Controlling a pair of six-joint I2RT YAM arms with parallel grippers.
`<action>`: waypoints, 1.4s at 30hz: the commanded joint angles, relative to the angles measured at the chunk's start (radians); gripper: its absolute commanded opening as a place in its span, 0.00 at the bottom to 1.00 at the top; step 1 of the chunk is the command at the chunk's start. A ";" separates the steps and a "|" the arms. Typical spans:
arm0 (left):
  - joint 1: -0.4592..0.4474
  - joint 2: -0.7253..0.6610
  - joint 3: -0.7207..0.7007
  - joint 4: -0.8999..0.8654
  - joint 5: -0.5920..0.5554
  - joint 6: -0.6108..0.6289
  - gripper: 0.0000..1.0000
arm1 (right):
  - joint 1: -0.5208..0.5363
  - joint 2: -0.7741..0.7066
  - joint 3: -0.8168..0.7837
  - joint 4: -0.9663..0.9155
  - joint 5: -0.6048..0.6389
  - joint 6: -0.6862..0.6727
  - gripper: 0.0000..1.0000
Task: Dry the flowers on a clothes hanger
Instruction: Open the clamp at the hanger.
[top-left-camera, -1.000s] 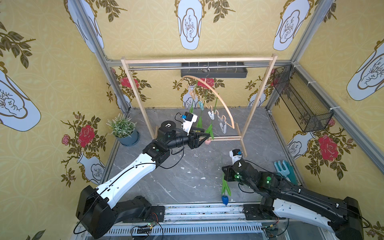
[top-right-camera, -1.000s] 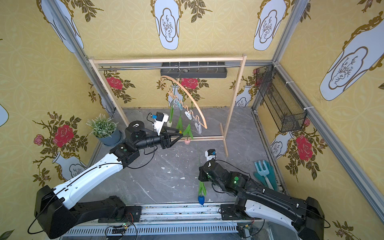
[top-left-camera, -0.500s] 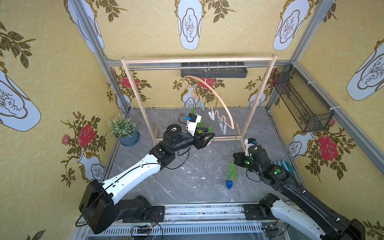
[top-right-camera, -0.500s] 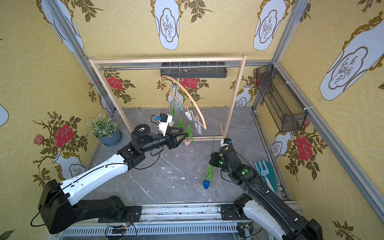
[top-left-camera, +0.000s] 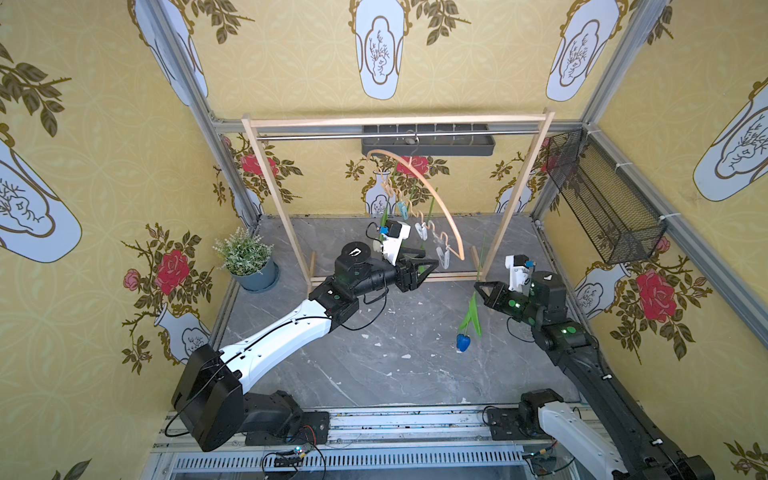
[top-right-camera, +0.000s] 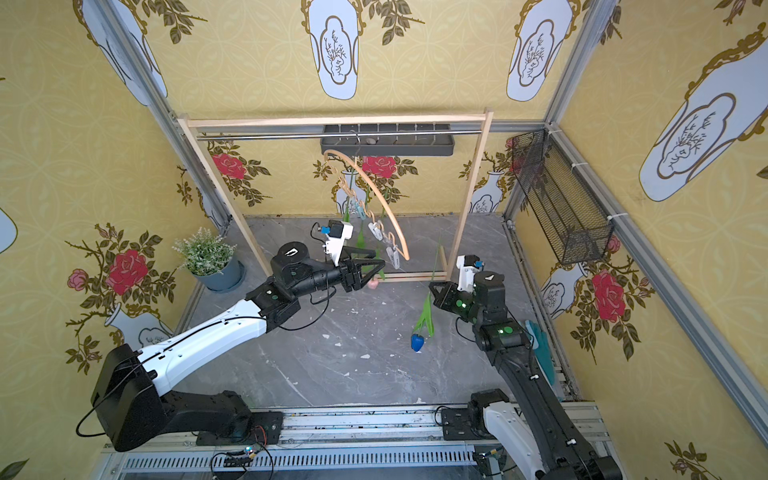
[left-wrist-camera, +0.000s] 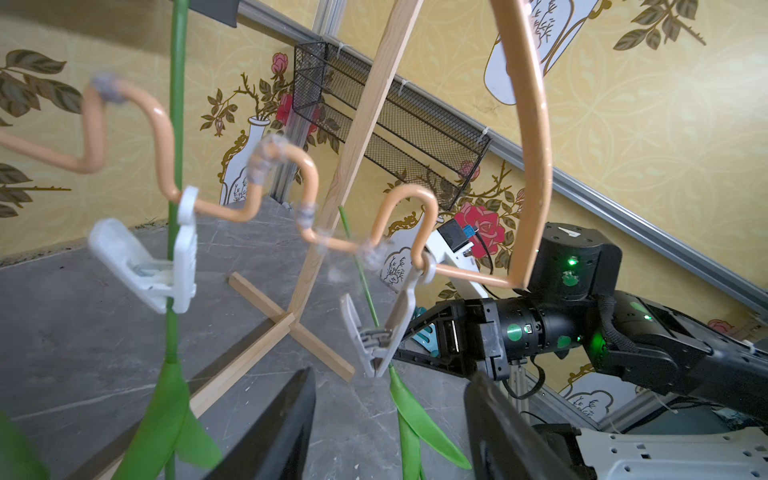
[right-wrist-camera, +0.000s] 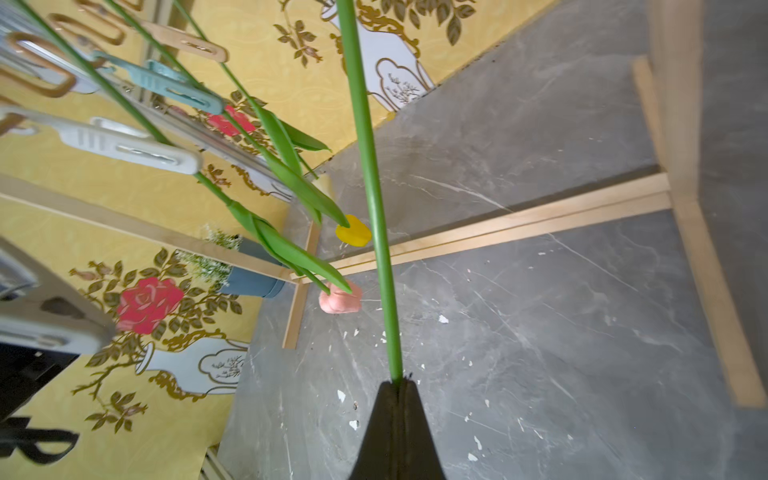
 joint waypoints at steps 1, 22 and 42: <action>-0.002 0.016 0.013 0.045 0.016 0.019 0.61 | 0.002 0.019 0.030 0.097 -0.138 -0.052 0.00; -0.026 0.066 0.055 0.010 -0.035 0.068 0.61 | 0.188 0.101 0.153 0.065 -0.094 -0.143 0.00; -0.029 0.104 0.093 -0.044 -0.035 0.075 0.54 | 0.233 0.112 0.153 0.085 -0.083 -0.137 0.00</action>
